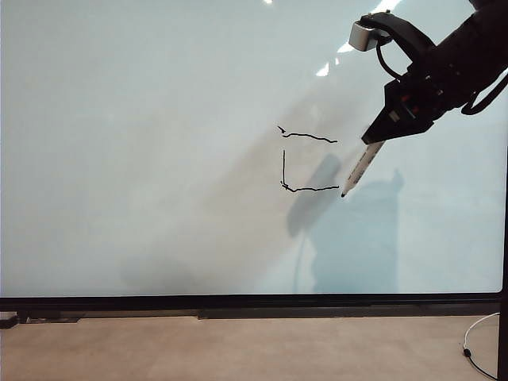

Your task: Pick up the pen on the shelf to the right of the whiteboard and draw a rectangle.

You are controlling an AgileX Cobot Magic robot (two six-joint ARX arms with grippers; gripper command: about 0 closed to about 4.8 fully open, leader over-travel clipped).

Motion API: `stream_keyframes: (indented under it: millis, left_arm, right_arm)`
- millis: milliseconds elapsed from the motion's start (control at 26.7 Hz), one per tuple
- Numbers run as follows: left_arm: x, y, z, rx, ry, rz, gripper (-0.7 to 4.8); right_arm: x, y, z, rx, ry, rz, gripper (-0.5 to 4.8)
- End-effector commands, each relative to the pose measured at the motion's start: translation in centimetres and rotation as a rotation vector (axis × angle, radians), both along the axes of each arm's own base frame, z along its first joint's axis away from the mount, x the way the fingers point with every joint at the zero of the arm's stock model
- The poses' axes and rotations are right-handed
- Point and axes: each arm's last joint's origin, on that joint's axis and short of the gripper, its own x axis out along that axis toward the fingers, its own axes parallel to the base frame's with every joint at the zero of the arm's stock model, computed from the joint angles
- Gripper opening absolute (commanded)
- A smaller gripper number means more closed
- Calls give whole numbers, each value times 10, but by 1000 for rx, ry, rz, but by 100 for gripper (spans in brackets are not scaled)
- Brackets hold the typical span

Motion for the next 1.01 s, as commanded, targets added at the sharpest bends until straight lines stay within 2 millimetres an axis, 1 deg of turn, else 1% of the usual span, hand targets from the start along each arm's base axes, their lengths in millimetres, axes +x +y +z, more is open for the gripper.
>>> stream_keyframes:
  millis: [37,225,524,749,1011]
  left_arm:
    - [0,0,2,1,-11,0,-4]
    - [0,0,2,1,-11,0,-4]
    - [0,0,2,1,-11,0,-4]
    - [0,0,2,1,-11,0,-4]
    - [0,0,2,1,-11,0,-4]
  right_arm:
    - [3,1,9,2,-82,-10,-5]
    - [5,1,10,5,-100,-8,-5]
    - [9,3,3,0,-79,-4,-5]
    - [12,3,5,11,-115,-6,-5]
    - [12,3,5,10,-119,-9,-5]
